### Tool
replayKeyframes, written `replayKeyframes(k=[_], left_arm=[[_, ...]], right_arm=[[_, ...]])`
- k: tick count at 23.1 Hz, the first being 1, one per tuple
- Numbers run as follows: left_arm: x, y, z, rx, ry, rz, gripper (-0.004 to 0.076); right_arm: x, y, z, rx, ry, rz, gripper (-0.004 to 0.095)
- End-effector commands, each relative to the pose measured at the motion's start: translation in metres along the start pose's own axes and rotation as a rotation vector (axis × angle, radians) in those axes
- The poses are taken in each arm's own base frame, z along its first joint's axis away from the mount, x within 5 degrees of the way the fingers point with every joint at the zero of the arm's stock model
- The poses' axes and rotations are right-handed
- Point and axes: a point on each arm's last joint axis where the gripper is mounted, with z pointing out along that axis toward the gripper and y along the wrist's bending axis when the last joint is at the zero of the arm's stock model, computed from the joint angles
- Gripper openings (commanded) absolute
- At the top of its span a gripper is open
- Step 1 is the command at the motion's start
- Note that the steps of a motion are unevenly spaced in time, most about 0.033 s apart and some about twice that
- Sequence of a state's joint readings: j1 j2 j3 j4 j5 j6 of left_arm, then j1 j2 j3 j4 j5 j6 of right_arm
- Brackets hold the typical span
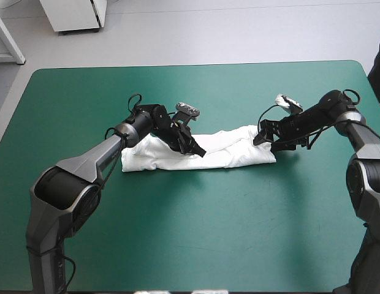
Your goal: Fold the cloth
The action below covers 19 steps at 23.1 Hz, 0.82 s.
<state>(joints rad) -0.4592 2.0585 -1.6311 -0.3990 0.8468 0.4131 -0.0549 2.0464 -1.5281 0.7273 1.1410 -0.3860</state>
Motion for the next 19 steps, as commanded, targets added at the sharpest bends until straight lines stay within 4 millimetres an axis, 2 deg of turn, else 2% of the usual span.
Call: replayKeyframes(k=[1, 4, 5, 6, 7, 8, 9, 15, 17, 19], left_arm=[[-0.017, -0.012, -0.030, 0.005, -0.102, 0.017, -0.0010], [-0.020, -0.012, -0.032, 0.004, -0.111, 0.020, -0.0010], [-0.019, -0.012, -0.032, 0.005, -0.109, 0.020, -0.0010], [-0.019, -0.012, -0.032, 0.005, -0.109, 0.020, -0.0010], [-0.019, -0.012, -0.032, 0.003, -0.108, 0.021, -0.0010], [-0.019, -0.012, -0.032, 0.003, -0.108, 0.021, -0.0010], [-0.019, -0.012, -0.032, 0.002, -0.107, 0.022, -0.0010], [-0.019, -0.012, -0.032, 0.002, -0.108, 0.022, -0.0010], [-0.019, -0.012, -0.031, 0.004, -0.103, 0.022, -0.0010], [-0.018, -0.012, -0.031, 0.007, -0.096, 0.022, -0.0010]], right_arm=[[0.000, 0.013, 0.007, -0.010, 0.017, -0.050, 0.0608], [0.002, 0.016, 0.024, -0.003, 0.059, -0.059, 0.0390], [0.002, 0.015, 0.031, -0.012, 0.071, -0.050, 0.0265], [0.002, 0.015, 0.033, -0.015, 0.075, -0.047, 0.0213], [0.003, 0.015, 0.037, -0.019, 0.085, -0.044, 0.0079], [0.003, 0.016, 0.039, -0.024, 0.087, -0.045, 0.0013], [0.002, 0.015, 0.039, -0.021, 0.080, -0.047, -0.0013], [0.001, 0.024, 0.033, -0.065, 0.061, -0.038, -0.0013], [0.001, 0.030, 0.026, -0.077, 0.046, -0.047, -0.0013], [0.000, 0.044, 0.006, -0.078, 0.004, -0.090, -0.0013]])
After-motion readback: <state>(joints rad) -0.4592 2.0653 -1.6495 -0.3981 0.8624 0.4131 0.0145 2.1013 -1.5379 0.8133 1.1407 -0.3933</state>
